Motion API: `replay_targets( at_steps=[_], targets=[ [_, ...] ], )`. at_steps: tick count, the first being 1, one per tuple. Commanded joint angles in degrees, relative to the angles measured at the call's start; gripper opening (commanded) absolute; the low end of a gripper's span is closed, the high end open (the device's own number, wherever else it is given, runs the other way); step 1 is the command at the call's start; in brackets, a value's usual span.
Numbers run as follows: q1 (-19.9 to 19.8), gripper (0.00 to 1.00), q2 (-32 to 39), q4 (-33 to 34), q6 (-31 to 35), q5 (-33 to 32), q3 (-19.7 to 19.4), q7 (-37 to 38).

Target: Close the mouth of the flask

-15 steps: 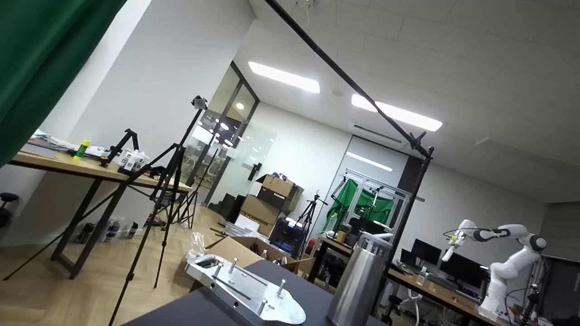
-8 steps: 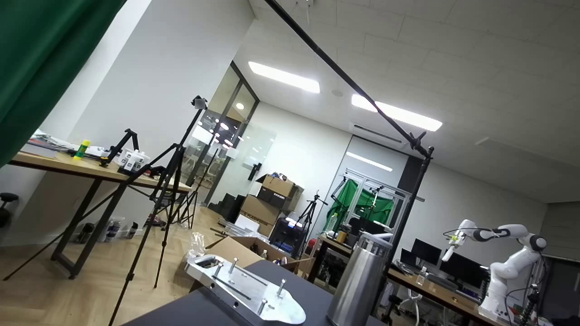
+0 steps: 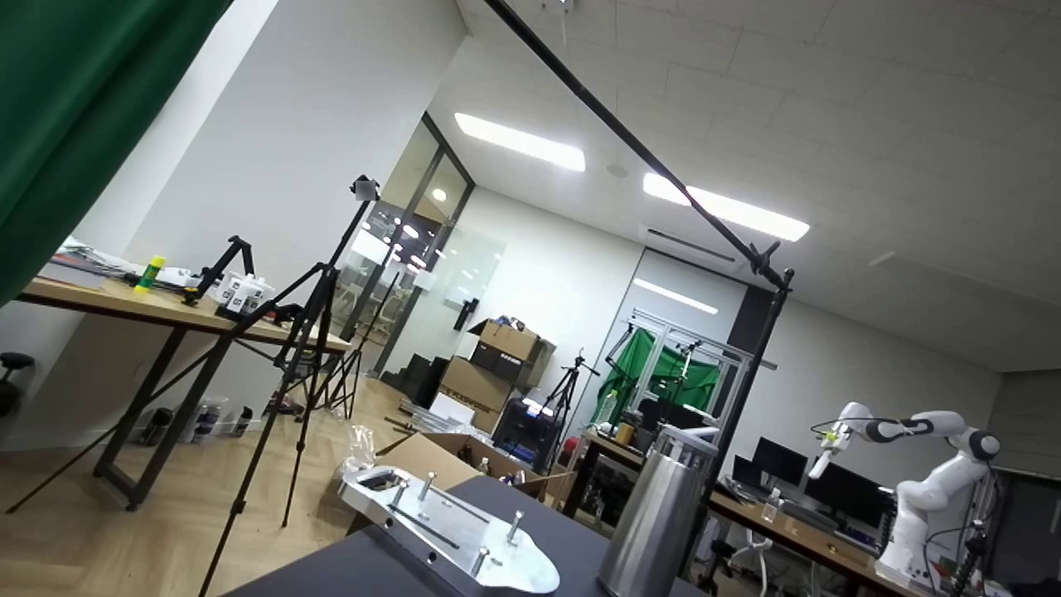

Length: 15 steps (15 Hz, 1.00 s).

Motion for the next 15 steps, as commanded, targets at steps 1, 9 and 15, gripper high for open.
replay_targets(
  at_steps=[1,9,15],
  targets=[
    [4.3,1.0,7.2,4.9,8.2,3.5,4.2,4.5],
    [-3.6,1.0,17.5,12.1,19.1,-12.0,19.7,17.4],
    [-2.8,1.0,17.4,10.8,20.4,-10.3,19.0,15.0]
  ],
)
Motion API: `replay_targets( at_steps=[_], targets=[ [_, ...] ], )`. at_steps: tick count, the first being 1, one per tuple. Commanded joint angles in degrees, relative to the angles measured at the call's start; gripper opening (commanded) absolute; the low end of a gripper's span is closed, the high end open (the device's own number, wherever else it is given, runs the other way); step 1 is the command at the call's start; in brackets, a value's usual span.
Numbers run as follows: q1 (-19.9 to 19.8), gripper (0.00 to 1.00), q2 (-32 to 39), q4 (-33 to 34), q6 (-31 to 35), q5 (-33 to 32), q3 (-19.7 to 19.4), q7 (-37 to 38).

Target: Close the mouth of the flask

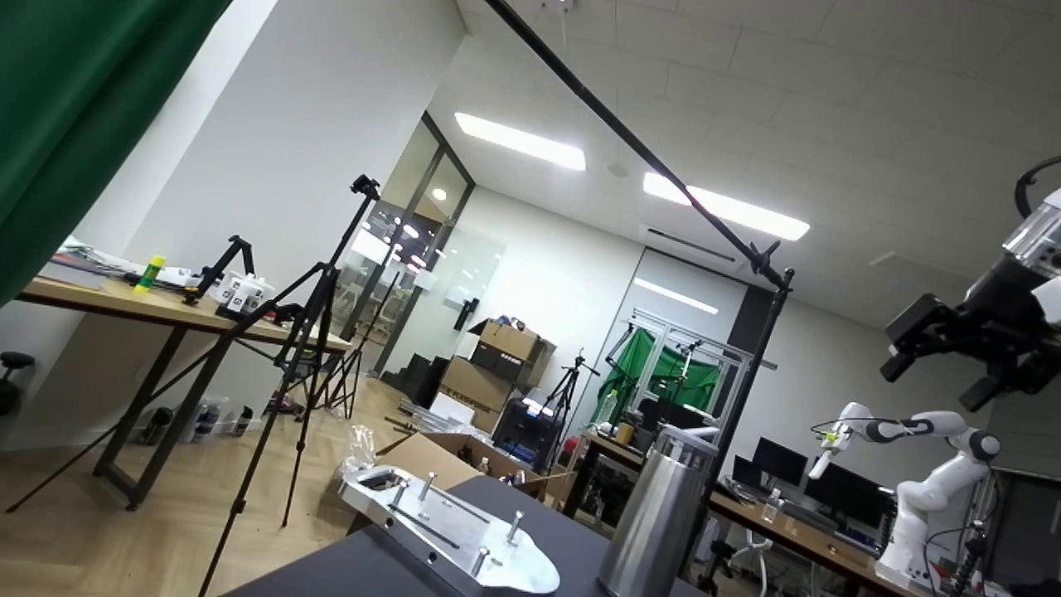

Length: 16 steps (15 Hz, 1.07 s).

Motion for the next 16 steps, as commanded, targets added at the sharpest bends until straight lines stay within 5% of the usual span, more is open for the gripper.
replay_targets(
  at_steps=[1,6,14,15,16],
  targets=[
    [0.0,1.0,0.0,0.0,0.0,0.0,0.0,0.0],
    [0.0,1.0,0.0,0.1,-0.2,-0.1,0.1,0.0],
    [-0.8,1.0,8.3,11.7,-1.4,-12.4,1.9,3.9],
    [-0.2,0.97,9.9,13.7,-1.7,-14.6,1.8,4.8],
    [0.7,0.74,11.6,15.8,-2.1,-17.1,1.4,6.0]
  ],
)
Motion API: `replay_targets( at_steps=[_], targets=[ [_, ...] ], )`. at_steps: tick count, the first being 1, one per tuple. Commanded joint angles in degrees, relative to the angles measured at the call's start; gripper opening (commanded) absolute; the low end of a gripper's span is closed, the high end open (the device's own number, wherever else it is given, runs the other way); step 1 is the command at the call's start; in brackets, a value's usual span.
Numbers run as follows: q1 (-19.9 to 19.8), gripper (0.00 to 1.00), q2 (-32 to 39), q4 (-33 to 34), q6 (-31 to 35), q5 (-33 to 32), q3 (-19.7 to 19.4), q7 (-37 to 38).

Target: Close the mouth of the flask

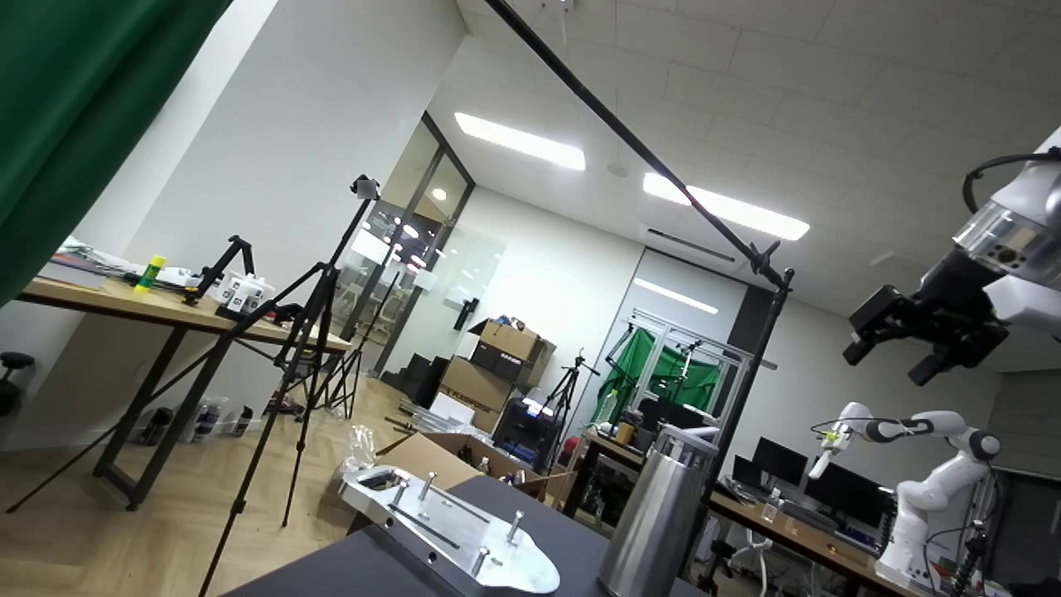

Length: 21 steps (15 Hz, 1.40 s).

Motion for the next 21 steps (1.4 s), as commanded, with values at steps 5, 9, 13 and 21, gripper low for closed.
replay_targets(
  at_steps=[5,9,13,21],
  targets=[
    [8.3,0.47,14.7,16.7,-2.4,-14.7,-2.9,9.4],
    [13.7,0.21,21.1,21.8,-3.7,-15.7,-4.8,9.3],
    [17.6,0.0,25.5,25.6,-3.3,-15.3,-7.4,8.8],
    [22.7,0.0,29.7,30.6,-3.3,-14.9,-13.3,8.4]
  ],
)
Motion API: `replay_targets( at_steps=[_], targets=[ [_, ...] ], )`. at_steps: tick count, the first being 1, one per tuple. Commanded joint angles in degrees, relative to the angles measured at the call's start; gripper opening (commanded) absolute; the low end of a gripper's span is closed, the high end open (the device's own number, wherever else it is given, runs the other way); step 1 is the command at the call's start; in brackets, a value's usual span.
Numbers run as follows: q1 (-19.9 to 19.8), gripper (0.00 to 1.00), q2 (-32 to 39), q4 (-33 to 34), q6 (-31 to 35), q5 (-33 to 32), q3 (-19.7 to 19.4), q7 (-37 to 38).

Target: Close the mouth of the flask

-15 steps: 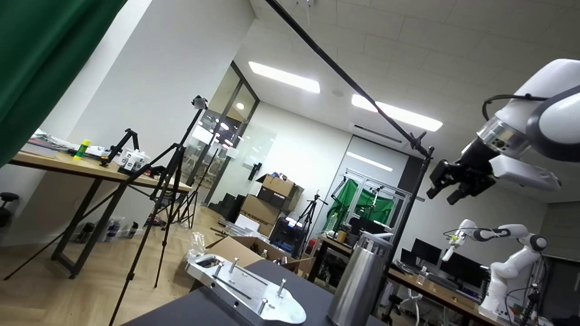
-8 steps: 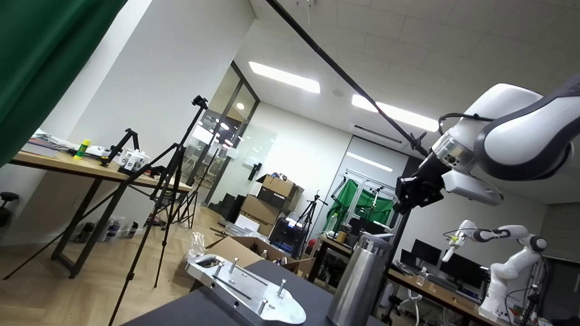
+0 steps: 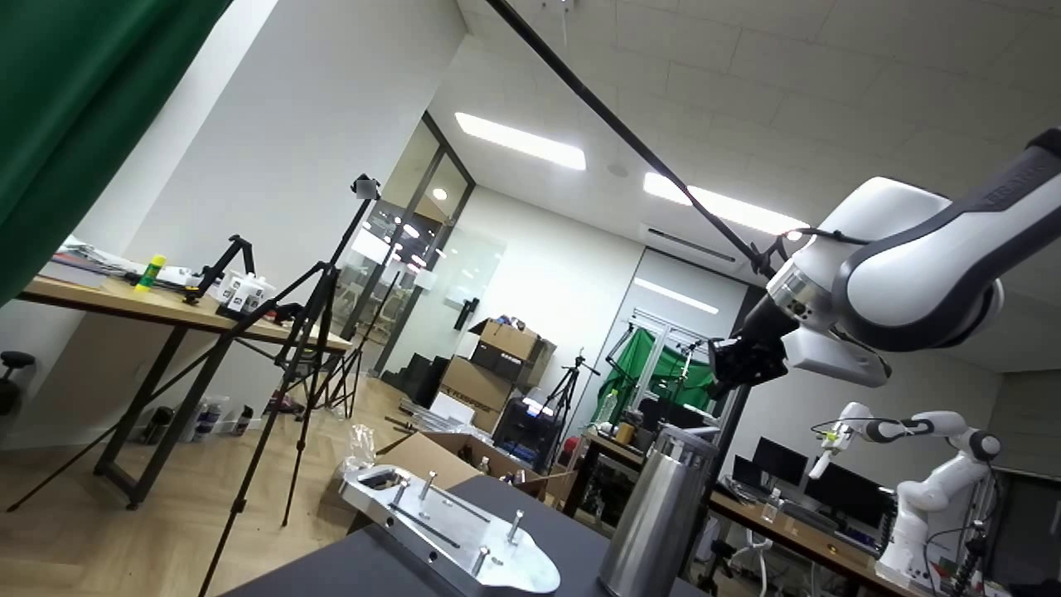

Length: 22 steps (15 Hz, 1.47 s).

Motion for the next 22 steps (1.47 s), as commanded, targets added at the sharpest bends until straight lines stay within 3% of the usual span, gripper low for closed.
replay_targets(
  at_steps=[1,15,22],
  targets=[
    [2.4,0.0,2.1,3.4,-0.7,-1.1,-3.0,1.5],
    [3.1,0.0,6.2,4.7,-1.0,0.7,-5.5,0.9],
    [1.5,0.0,7.2,4.1,-0.8,4.5,-2.8,0.2]
  ],
)
